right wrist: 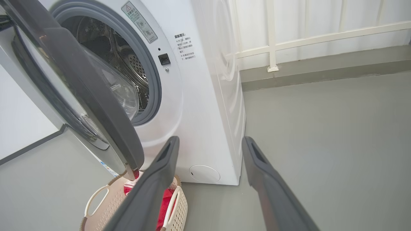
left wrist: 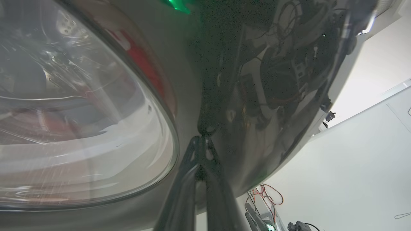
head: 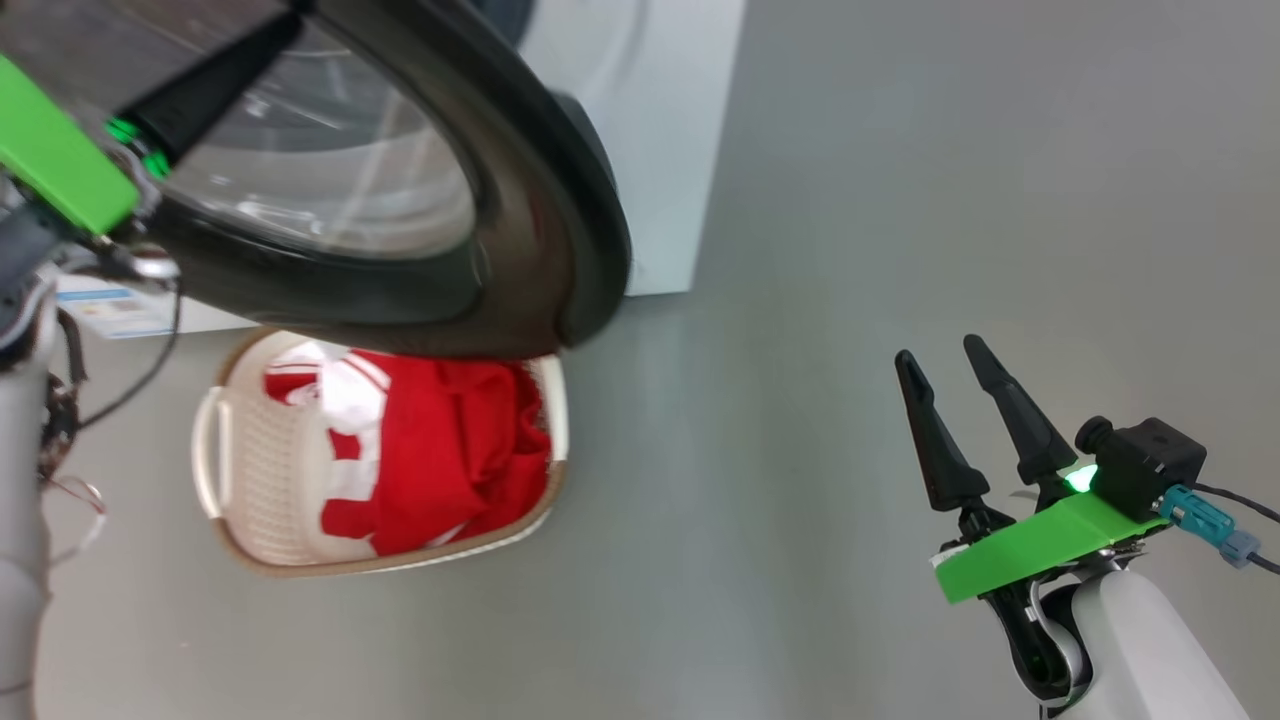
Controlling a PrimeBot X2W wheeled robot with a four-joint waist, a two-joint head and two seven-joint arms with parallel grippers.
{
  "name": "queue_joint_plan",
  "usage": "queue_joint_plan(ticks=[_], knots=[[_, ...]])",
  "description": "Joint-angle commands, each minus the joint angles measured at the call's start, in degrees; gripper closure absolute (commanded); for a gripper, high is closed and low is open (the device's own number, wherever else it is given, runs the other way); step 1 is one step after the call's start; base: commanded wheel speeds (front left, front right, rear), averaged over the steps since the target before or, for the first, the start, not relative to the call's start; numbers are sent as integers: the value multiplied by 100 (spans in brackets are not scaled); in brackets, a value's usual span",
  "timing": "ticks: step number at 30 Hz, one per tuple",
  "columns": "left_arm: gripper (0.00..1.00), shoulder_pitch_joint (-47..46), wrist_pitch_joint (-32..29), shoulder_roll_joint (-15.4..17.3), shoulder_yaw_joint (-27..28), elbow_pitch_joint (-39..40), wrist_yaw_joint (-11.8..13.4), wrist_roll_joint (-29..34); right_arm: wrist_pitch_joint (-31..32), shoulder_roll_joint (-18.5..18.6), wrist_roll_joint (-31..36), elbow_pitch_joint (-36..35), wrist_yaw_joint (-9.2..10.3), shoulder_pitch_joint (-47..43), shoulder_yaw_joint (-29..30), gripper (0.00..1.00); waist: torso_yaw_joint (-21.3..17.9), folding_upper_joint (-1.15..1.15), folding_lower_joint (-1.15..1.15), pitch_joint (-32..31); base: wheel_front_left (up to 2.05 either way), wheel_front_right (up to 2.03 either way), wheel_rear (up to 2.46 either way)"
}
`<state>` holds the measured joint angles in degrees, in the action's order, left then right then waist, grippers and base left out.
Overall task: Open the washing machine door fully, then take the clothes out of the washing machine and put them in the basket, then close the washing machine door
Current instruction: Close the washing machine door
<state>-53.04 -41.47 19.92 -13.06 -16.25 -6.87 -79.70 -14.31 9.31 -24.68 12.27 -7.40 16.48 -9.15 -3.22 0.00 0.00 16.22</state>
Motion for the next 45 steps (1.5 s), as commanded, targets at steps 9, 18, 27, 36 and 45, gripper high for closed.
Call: queue_joint_plan(ticks=[9,18,27,36,45], knots=[[100,-714,567,500,81,-558,-61,207,-69,-126,50,-180,-9,153,-76,0,-578,0,0,306,0,0,0],[100,-736,973,611,-130,-837,-61,105,-69,-164,64,-156,-9,142,-61,0,-622,0,0,225,0,0,0],[95,-155,1072,805,-409,-565,-61,-208,-69,-50,72,-103,-9,78,-171,0,-406,0,0,-50,0,0,0],[0,1013,1790,978,-521,-381,-61,-232,-69,156,49,-52,-9,-12,-285,0,-163,0,0,-334,0,0,0],[0,2172,2620,1023,-655,-251,-61,-240,-69,345,19,-44,-9,-154,-333,0,12,0,0,-532,0,0,0]])
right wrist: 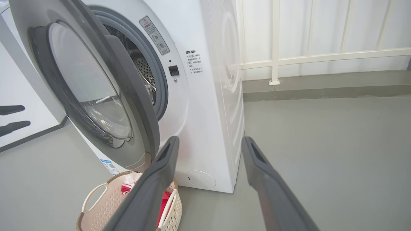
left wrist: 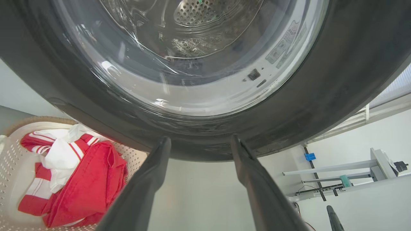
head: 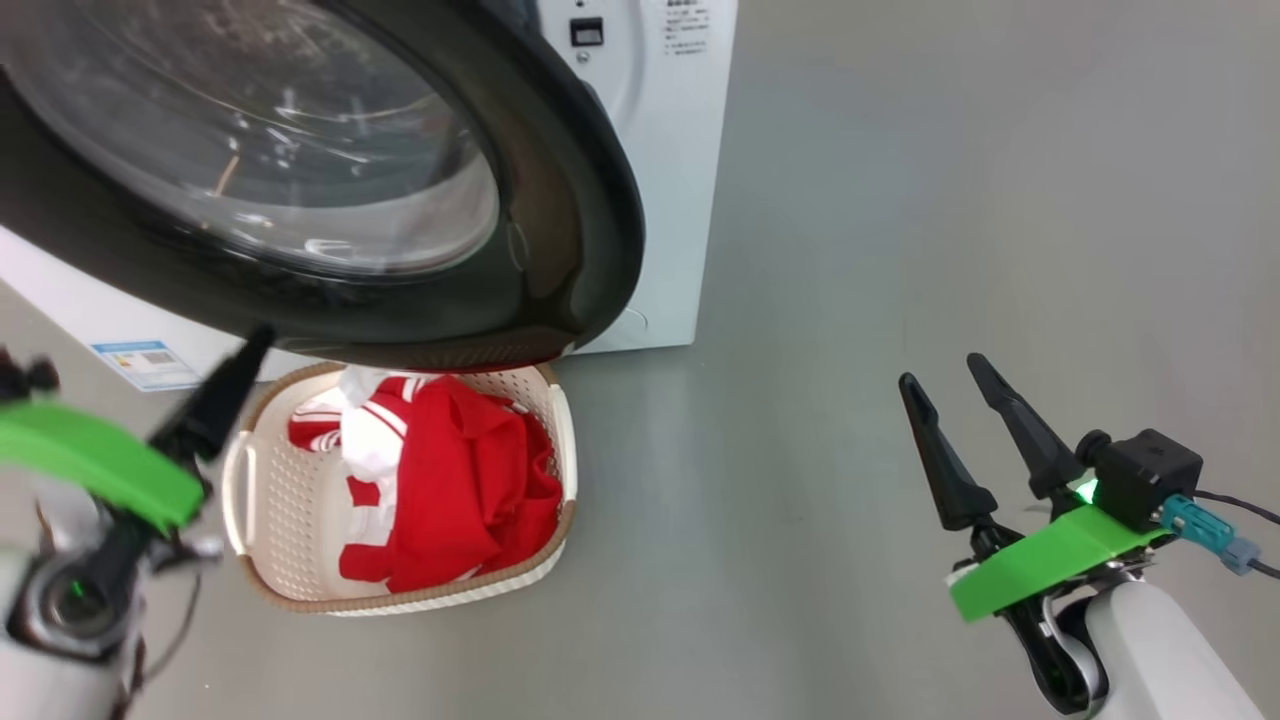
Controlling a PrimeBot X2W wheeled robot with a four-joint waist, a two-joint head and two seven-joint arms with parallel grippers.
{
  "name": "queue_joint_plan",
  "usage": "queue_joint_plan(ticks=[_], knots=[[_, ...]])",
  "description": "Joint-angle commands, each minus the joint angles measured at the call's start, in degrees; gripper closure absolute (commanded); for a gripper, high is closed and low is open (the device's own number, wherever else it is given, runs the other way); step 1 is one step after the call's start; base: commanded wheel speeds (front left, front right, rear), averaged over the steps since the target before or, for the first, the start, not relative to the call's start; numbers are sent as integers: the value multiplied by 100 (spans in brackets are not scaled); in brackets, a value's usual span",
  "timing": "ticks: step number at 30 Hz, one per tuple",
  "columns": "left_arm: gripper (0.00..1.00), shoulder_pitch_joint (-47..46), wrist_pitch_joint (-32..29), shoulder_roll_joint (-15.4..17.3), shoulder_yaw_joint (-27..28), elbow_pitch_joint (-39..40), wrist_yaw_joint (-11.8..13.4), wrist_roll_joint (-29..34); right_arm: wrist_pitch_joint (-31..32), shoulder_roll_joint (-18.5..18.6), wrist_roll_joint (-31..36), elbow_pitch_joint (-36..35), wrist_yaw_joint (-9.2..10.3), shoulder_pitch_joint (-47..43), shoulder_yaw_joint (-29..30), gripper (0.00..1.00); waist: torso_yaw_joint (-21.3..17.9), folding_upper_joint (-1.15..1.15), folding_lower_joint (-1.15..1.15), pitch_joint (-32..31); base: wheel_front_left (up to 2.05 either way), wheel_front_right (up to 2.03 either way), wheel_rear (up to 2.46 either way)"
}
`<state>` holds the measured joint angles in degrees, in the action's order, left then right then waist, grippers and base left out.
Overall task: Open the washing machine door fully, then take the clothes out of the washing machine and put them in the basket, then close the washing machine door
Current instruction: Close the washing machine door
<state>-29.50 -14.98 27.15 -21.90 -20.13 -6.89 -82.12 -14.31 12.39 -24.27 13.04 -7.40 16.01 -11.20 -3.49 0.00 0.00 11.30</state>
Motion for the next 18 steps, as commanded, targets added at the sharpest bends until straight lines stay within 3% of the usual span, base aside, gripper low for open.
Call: queue_joint_plan(ticks=[1,8,18], knots=[[0,-57,84,305,206,149,-59,14,-69,65,-25,-119,-9,-136,-122,0,65,0,0,-64,0,0,0],[0,757,902,263,157,215,-59,-66,-69,273,-95,-121,-9,-447,-60,0,157,0,0,-238,0,0,0],[0,1652,2596,358,-150,88,-59,637,-69,398,-122,-144,-9,-732,96,0,30,0,0,-388,0,0,0]])
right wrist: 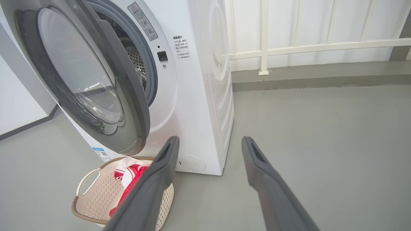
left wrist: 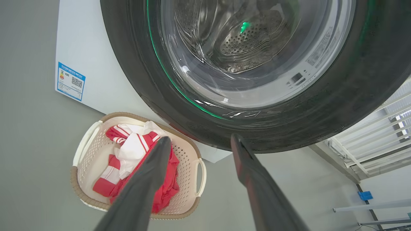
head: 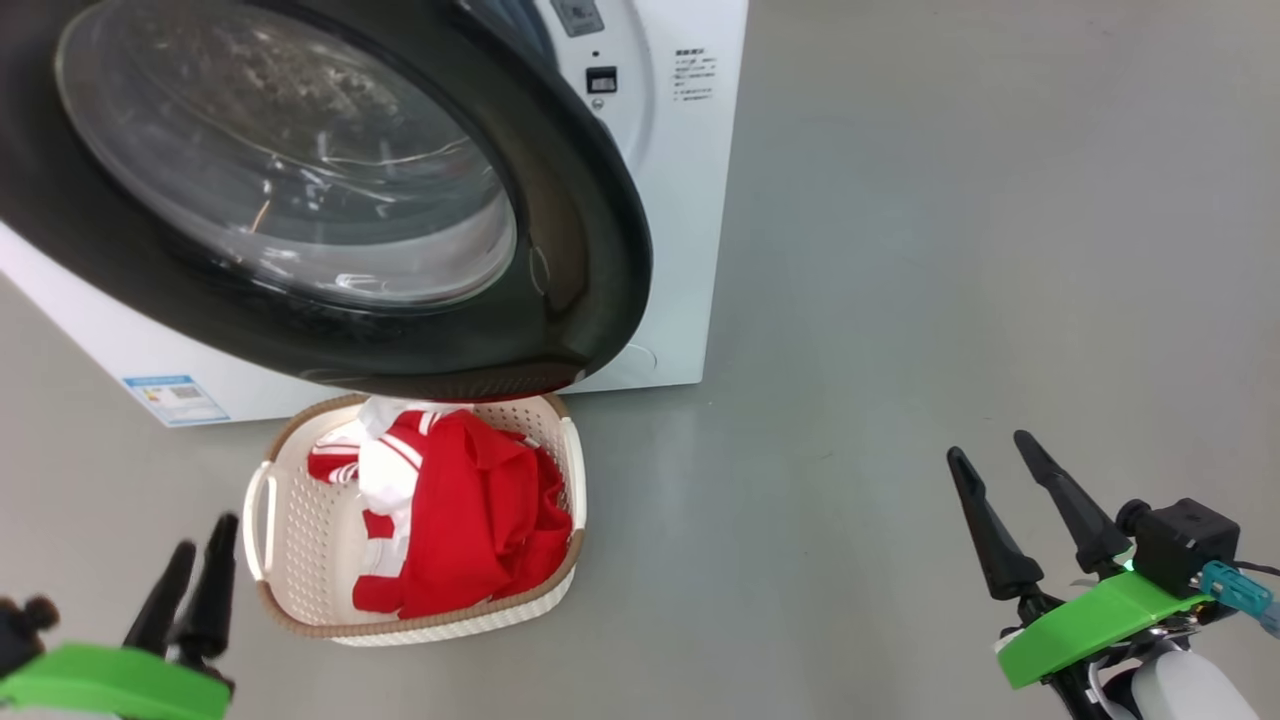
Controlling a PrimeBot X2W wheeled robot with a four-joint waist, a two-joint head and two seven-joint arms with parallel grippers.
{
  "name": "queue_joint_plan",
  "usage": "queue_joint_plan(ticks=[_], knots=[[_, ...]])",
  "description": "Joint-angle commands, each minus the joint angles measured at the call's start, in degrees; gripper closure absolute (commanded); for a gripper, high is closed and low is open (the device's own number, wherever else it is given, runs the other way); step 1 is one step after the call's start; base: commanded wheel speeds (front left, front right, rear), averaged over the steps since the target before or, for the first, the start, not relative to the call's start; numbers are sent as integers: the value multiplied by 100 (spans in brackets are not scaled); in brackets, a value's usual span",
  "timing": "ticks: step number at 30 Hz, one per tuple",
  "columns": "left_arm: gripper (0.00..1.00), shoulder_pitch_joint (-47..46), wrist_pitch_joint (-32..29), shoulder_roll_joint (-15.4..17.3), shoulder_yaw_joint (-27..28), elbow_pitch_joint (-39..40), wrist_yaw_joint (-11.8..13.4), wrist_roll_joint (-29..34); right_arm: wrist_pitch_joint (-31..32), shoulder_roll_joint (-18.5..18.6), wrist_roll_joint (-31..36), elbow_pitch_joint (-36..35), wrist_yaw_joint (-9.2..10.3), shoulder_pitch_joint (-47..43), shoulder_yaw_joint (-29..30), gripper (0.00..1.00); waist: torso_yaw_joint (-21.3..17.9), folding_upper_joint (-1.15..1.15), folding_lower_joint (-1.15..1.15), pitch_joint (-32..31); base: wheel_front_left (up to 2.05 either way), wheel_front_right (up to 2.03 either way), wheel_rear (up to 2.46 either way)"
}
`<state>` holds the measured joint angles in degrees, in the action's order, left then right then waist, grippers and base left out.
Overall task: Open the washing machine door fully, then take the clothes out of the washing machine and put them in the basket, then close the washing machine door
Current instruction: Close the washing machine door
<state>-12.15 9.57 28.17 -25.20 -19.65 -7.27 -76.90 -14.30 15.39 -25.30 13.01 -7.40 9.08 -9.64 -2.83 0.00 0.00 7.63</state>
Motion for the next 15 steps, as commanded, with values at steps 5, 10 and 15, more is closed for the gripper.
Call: queue_joint_plan(ticks=[5,10,15], knots=[[0,13,519,135,147,-272,-22,862,-70,105,-18,-152,-9,-87,8,0,-105,0,0,-42,0,0,0],[0,159,539,-292,1009,-256,-22,2142,-70,96,-7,-172,-9,-130,79,0,-147,0,0,-66,0,0,0],[0,488,541,-832,1834,104,-22,3561,-70,75,7,-198,-9,-166,148,0,-160,0,0,-94,0,0,0]])
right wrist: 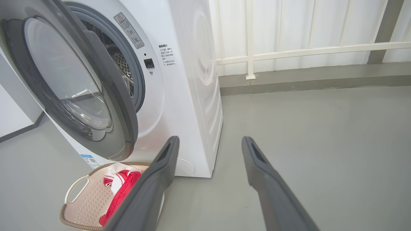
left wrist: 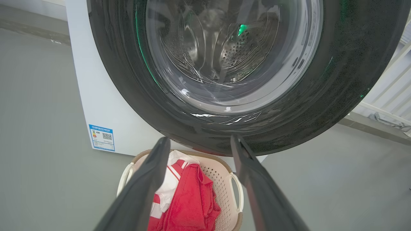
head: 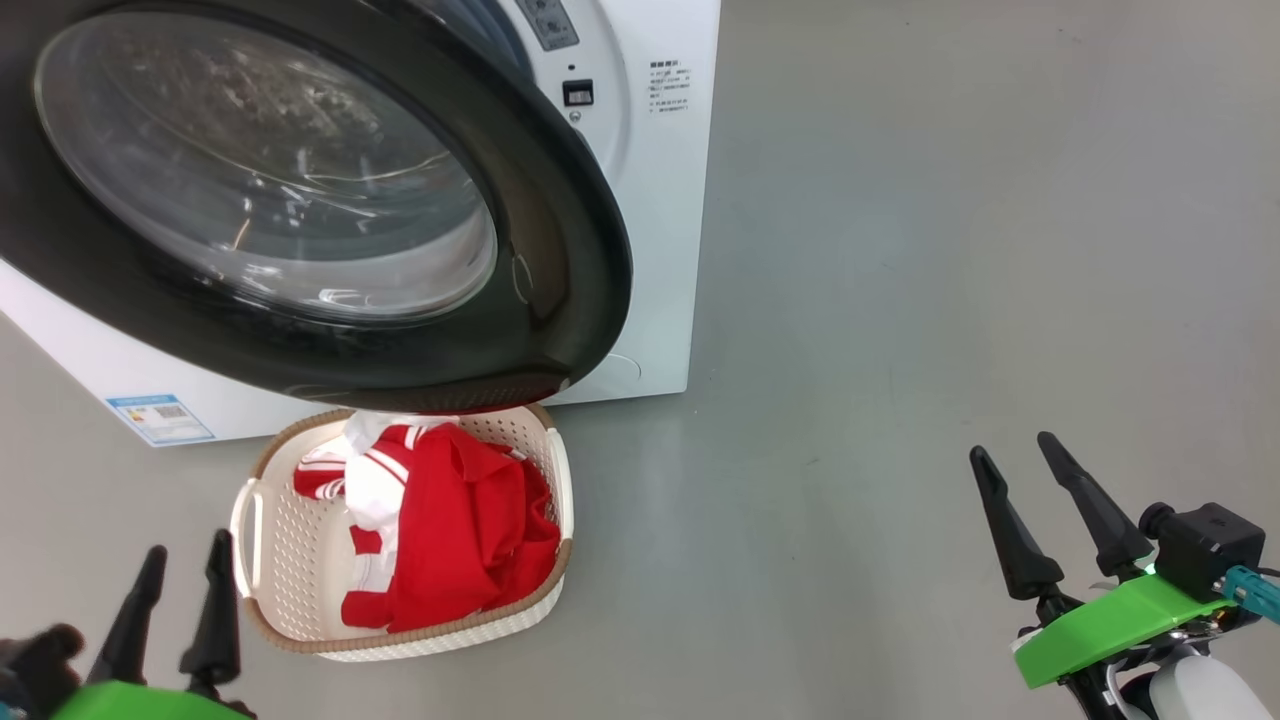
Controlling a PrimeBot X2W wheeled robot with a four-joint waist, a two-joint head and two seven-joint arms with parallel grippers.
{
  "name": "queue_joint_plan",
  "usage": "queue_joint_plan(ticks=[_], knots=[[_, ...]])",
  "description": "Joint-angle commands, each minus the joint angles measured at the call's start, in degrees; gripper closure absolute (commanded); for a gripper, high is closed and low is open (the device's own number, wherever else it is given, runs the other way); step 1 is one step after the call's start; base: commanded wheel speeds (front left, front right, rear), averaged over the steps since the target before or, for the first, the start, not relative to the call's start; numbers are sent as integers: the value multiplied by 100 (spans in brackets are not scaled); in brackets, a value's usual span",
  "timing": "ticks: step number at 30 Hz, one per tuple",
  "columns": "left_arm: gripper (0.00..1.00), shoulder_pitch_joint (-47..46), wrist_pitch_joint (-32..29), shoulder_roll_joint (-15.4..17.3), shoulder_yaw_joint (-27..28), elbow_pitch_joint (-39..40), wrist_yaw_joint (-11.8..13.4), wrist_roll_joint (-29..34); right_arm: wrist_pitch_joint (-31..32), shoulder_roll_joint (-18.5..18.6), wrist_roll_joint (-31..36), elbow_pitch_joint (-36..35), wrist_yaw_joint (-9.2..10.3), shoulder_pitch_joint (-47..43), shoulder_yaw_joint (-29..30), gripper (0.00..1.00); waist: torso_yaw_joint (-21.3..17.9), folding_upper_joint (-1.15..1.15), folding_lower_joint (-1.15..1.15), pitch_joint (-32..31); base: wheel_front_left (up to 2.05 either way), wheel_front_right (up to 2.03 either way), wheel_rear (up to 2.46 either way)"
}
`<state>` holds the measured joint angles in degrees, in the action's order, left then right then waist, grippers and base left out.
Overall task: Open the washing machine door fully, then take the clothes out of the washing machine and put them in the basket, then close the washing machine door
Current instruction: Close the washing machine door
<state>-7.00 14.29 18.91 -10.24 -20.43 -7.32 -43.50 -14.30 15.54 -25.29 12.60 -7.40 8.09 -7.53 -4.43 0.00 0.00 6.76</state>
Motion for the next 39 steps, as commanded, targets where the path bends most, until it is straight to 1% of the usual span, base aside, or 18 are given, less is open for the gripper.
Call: queue_joint_plan(ticks=[1,4,8,9,10,12,15,17,21,33,34,35,36,37,39], knots=[[0,31,70,15,449,253,-16,506,-70,56,5,-163,-9,-71,-53,0,-2,0,0,-6,0,0,0],[0,173,70,-260,758,460,-16,1143,-70,52,-1,-175,-9,-87,-19,0,10,0,0,-13,0,0,0],[0,334,70,-570,1018,650,-16,1839,-70,43,-1,-175,-9,-86,-7,0,21,0,0,-2,0,0,0],[0,373,70,-652,1065,675,-16,1975,-70,38,-1,-169,-9,-83,-6,0,24,0,0,-1,0,0,0],[0,373,70,-652,1065,675,-16,1975,-70,38,-1,-169,-9,-83,-6,0,24,0,0,-1,0,0,0],[0,436,70,-741,1156,761,-16,2393,-70,21,0,-151,-9,-80,-5,0,29,0,0,-3,0,0,0],[0,559,70,-993,1306,772,-16,2729,-70,-16,14,-100,-9,-134,20,0,53,0,0,-45,0,0,0],[0,622,71,-1125,1359,726,-16,2831,-70,-38,19,-79,-9,-164,30,0,63,0,0,-66,0,0,0],[0,665,71,-1233,1415,689,-17,2988,-70,-52,14,-51,-9,-207,25,0,81,0,0,-92,0,0,0],[0,627,71,-1287,1438,789,-17,3042,-70,-65,-5,-107,-9,-57,-8,0,127,0,0,-114,0,0,0],[0,631,71,-1294,1432,802,-17,3044,-70,-79,-26,-135,-9,-12,-9,52,135,0,0,-121,0,0,0],[0,636,71,-1300,1424,810,-17,3044,-70,-93,-53,-154,-9,35,-11,71,144,0,0,-128,0,0,0],[0,639,71,-1306,1412,821,-17,3043,-70,-108,-74,-172,-9,91,-17,98,153,0,0,-135,0,0,0],[0,639,71,-1312,1400,834,-17,3039,-70,-125,-89,-185,-9,159,-24,100,167,0,0,-141,0,0,0],[0,632,71,-1323,1370,872,-17,3032,-70,-182,-118,-208,-9,330,-49,100,200,0,0,-152,0,0,0]])
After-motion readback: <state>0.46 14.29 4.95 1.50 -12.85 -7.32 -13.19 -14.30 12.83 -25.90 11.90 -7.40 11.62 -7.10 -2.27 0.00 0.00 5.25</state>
